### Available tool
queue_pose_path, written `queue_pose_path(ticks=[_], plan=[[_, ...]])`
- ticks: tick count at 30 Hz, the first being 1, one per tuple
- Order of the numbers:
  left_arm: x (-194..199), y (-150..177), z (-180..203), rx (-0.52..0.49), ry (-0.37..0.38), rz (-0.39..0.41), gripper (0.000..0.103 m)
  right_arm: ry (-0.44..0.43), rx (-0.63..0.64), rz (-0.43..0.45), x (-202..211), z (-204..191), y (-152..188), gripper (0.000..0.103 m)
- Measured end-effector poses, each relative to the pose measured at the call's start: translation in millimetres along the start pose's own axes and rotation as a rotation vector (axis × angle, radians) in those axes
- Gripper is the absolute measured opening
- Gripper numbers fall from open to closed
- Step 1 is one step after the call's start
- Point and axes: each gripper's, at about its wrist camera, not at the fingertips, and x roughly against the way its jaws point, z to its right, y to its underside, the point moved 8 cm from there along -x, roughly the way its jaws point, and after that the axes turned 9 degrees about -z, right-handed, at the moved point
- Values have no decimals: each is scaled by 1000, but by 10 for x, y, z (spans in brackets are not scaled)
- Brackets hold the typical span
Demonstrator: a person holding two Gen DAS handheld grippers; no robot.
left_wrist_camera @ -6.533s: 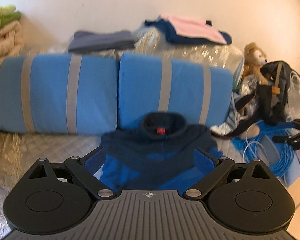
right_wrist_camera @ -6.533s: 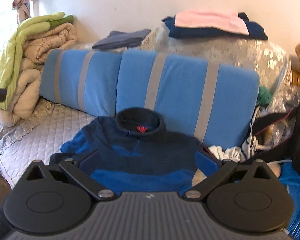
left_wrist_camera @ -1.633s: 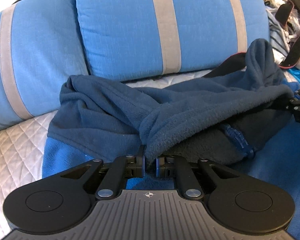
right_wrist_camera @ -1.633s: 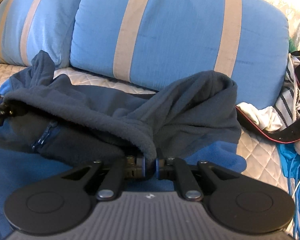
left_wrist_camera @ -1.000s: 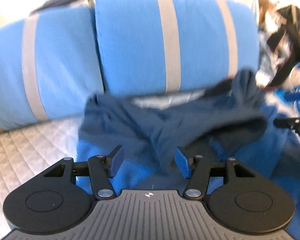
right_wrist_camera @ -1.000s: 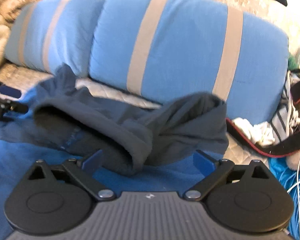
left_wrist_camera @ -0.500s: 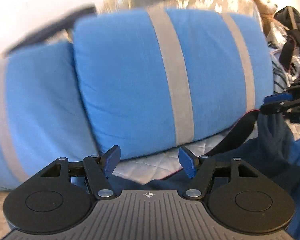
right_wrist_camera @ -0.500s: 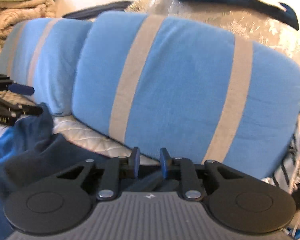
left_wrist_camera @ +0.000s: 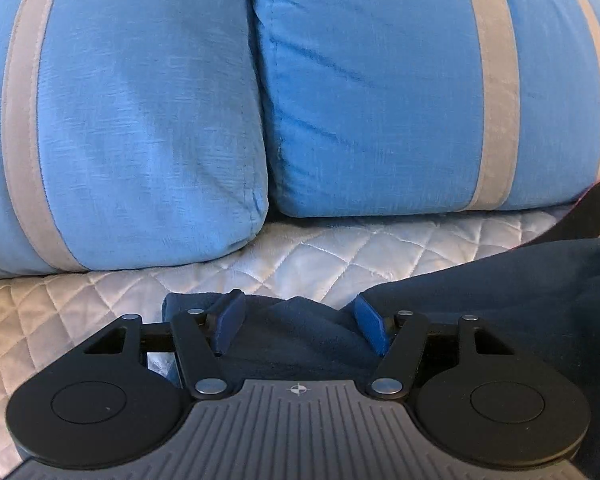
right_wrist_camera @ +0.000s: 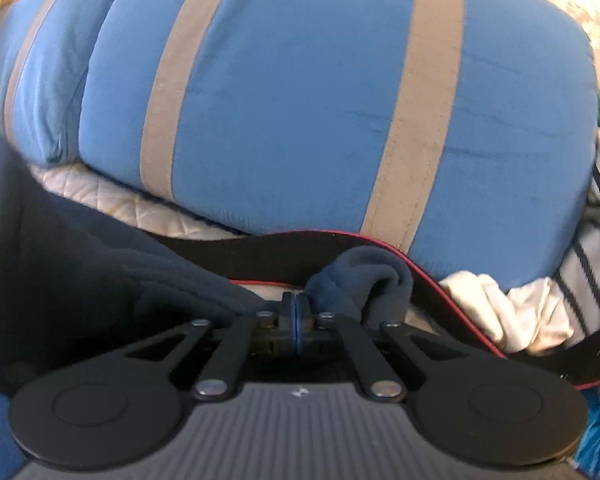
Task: Fold clothes
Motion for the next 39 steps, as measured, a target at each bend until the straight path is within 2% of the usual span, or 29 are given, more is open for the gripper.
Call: queue_pose_path(ticks=[8,14,18,21,23,26,29,32,36,39], plan=[[15,11,-211,135,93,9,58,-88,-183,28,57,166,120,14],[96,-35,-256,169,113,12,58,-40,-102,37,147,68,102,15],[310,-152,-203,174,88,36,58,2,-40,67,349,13,-24,18],[432,-247,-123,102,14,94,61,83,-1,120,494,23,-143,24],[364,-264,-72,35,-41,82,61,116,14,111,431,57,-179,25],[31,-147,-185,38,-140,-41,63,160,32,89,301,118,-212,25],[-258,7,-381,148,-88,-109,70,160,10,31,46,196,-104,24],[-295,15,-418,177,-60,-103,71,158,-16,26,-54,218,-53,24],[-285,9,-425,203,-59,-95,73,130,-45,57,90,200,-100,24],[-117,-58,-418,209,-85,-44,72,108,-65,82,213,183,-141,27]])
